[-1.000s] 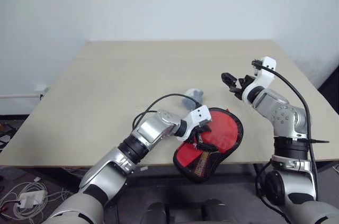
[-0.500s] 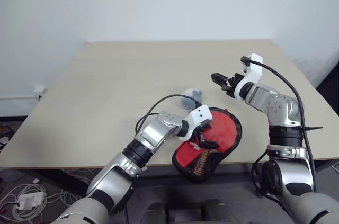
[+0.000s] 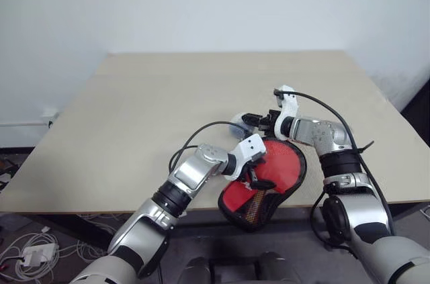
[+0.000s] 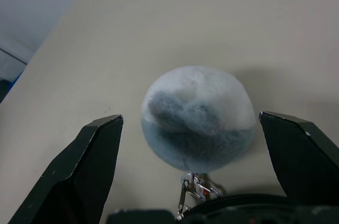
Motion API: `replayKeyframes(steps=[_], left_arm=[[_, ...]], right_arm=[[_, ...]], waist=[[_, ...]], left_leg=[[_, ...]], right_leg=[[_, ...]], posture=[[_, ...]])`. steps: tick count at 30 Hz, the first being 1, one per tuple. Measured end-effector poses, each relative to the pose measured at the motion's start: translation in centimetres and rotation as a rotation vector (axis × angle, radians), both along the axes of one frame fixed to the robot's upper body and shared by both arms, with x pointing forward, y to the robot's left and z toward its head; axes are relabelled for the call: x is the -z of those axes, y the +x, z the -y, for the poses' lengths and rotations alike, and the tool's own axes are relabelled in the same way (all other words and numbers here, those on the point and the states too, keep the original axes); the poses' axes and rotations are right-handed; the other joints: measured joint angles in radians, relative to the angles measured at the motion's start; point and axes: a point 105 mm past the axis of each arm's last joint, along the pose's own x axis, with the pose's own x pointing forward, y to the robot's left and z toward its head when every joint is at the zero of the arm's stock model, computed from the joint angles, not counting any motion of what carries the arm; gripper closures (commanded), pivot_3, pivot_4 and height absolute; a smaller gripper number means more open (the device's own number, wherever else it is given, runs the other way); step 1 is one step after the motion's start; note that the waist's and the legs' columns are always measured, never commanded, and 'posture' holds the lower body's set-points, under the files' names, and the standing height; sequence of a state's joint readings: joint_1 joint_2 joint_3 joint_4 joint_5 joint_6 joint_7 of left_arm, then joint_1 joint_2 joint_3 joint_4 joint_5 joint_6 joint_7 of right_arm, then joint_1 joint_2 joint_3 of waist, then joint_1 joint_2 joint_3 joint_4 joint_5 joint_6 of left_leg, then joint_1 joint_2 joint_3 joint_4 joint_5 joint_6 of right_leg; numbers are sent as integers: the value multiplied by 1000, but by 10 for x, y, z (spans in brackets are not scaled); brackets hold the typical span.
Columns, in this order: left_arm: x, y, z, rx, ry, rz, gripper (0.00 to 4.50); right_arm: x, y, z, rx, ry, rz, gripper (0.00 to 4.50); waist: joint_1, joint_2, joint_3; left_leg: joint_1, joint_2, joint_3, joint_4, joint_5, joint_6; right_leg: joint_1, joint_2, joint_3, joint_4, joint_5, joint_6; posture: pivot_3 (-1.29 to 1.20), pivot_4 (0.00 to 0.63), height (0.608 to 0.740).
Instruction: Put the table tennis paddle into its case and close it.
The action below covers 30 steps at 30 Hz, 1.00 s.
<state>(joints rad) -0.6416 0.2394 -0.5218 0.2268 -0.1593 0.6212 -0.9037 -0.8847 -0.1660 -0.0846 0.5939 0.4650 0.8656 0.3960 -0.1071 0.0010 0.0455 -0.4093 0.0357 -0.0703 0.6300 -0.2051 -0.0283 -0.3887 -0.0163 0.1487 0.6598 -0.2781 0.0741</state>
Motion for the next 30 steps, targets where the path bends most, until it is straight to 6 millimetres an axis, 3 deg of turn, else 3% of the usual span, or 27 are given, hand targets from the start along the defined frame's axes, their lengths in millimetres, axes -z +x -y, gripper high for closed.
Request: replayKeyframes(steps=[6,7,9,12,15,21,28,30], left_arm=[[-1,2,-2,-16,-6,-2,28],[-1,2,-2,-19,-5,-3,6],[-1,2,-3,-25,-4,-5,0],[-1,3,-4,-34,-3,-8,0],[-2,4,-5,-41,-2,-12,0],[-2,4,-6,-59,5,-24,0],[-1,4,-6,-64,11,-35,0],[-1,4,-6,-65,12,-40,0]], right_arm=[[13,6,-7,-2,-71,4,0],[17,6,-10,-8,-85,-2,184],[22,6,-14,-19,-106,-5,639],[24,6,-18,-26,-121,15,1730],[19,11,-18,6,-105,42,2770],[6,27,-5,171,-55,94,4335],[13,37,27,365,-109,80,4461],[13,38,45,415,-118,85,4462]], waist=[[-2,0,0],[-2,0,0],[-2,0,0],[-2,0,0],[-2,0,0],[-3,0,0],[-9,0,0],[-8,0,0]], left_leg=[[0,0,0,0,0,0],[0,0,0,0,0,0],[0,0,-1,0,0,0],[1,0,-1,0,0,0],[1,0,-1,0,0,0],[2,0,-1,0,0,0],[3,0,-1,0,0,0],[4,0,-2,0,0,0]], right_leg=[[0,0,0,0,0,0],[0,0,0,0,0,0],[0,0,0,0,0,0],[0,0,0,0,0,0],[1,0,-1,1,0,0],[1,0,-1,1,0,0],[3,0,-1,1,0,0],[5,0,-1,0,0,0]], posture=[[0,0,740],[0,0,740],[0,0,740],[0,0,740],[0,0,740],[0,0,740],[0,0,740],[0,0,740]])
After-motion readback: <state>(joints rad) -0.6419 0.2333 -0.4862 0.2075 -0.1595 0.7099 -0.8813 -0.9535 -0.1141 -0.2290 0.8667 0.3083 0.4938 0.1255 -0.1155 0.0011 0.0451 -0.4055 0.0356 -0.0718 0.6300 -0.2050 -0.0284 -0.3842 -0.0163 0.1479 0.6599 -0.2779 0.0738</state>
